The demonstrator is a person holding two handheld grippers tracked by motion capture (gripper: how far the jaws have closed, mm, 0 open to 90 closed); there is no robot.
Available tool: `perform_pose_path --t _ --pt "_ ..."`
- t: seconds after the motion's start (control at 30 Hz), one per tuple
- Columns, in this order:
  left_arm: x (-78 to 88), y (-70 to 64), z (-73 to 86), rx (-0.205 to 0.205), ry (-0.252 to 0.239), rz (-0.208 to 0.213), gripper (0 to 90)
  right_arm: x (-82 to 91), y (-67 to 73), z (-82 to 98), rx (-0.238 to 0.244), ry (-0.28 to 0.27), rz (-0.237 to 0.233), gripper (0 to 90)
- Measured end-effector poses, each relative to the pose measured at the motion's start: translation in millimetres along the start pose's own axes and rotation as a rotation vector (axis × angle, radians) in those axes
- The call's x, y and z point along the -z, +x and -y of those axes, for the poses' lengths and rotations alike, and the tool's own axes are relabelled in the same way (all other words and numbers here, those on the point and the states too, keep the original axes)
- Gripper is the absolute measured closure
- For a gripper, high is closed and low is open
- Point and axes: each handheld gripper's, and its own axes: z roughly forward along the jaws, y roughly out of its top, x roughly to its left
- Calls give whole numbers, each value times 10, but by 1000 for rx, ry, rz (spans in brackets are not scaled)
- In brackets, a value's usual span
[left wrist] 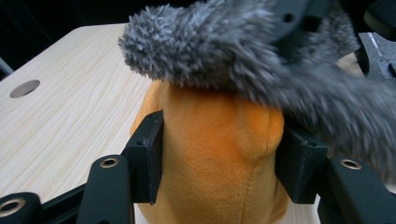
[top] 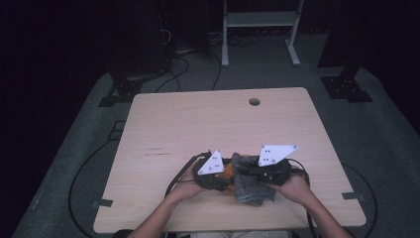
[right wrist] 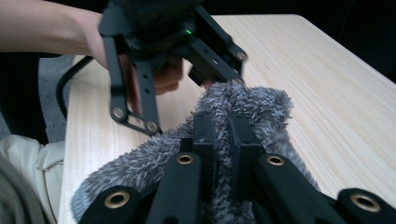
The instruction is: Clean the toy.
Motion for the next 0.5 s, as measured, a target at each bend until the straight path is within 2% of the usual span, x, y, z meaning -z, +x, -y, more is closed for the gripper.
perform_pose_path --t 0.1,0.13,0.17,0.23,0.27,0.3,0.33,0.4,0.43,0.47,0.5 --pt "7 30 22 14 1 6 417 22 -49 60 -22 10 18 829" --pt "27 64 48 37 6 14 416 59 -102 142 -64 2 36 829" --pt "41 83 66 46 8 17 416 77 -126 185 -76 0 47 829" --pt "54 98 86 59 7 15 410 95 -142 227 -84 0 57 829" --pt "73 127 116 80 7 15 405 125 -167 304 -103 1 69 829" --pt "73 127 116 80 7 15 393 125 -167 304 -103 1 69 829" --pt "81 138 110 100 1 23 363 144 -178 372 -120 4 77 829" --pt "72 136 94 114 -7 26 245 143 -176 402 -127 -8 82 829" --pt "56 132 72 125 -9 27 245 143 -176 402 -127 -8 82 829" --pt "33 124 30 139 -19 22 190 115 -146 392 -116 -11 86 828" --pt "28 121 14 142 -19 14 191 98 -134 377 -106 -16 84 828"
